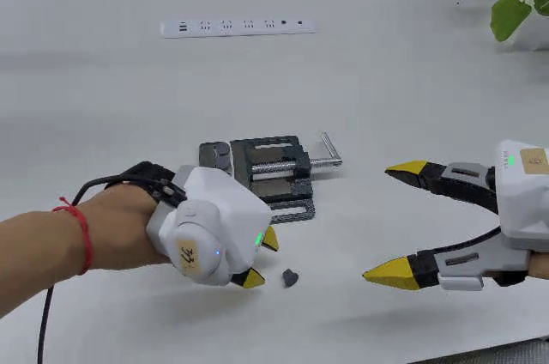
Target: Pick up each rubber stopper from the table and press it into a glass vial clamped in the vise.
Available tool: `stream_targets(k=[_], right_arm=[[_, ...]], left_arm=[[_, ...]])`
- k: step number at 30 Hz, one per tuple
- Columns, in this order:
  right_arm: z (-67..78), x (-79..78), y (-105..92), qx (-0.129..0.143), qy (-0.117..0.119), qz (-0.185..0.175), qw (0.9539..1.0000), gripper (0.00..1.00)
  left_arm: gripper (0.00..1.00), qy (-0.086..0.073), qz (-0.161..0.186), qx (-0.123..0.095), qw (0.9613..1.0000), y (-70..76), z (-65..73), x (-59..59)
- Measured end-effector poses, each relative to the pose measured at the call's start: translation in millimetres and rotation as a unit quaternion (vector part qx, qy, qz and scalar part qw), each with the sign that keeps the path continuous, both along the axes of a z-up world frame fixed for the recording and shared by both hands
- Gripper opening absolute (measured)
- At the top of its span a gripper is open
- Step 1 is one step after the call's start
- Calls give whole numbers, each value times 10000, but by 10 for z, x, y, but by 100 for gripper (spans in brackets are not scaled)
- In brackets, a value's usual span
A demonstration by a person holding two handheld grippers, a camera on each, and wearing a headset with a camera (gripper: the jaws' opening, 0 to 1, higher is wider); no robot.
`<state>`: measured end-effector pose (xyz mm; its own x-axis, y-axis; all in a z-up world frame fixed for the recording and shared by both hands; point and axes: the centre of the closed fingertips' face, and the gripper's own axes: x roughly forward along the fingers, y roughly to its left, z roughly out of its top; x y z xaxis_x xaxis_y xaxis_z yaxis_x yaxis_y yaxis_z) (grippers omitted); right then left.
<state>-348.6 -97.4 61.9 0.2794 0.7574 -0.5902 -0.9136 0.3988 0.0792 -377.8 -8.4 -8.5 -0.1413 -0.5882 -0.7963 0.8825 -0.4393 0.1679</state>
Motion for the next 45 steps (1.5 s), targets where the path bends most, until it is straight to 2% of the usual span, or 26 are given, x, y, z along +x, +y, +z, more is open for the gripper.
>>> stream_targets(k=[7,13,19,25,29,45], right_arm=[[-19,-33,-10,31,39,-43,10000,82],[-34,-40,-35,52,51,-97,9999,81],[-36,-39,-63,70,54,-169,9998,80],[-39,-37,-69,90,61,-209,9997,80],[-38,-33,-70,107,62,-235,9996,80],[-51,-36,-77,126,89,-260,9995,79]], left_arm=[[16,65,-250,111,9996,-92,-101,-49],[14,20,-510,230,9984,-132,-176,-99],[9,18,-603,230,9979,-161,-151,-112],[9,56,-603,189,9980,-186,-147,-112],[8,12,-689,244,9973,-168,-176,-122],[4,-15,-602,274,9978,-165,-196,-82]])
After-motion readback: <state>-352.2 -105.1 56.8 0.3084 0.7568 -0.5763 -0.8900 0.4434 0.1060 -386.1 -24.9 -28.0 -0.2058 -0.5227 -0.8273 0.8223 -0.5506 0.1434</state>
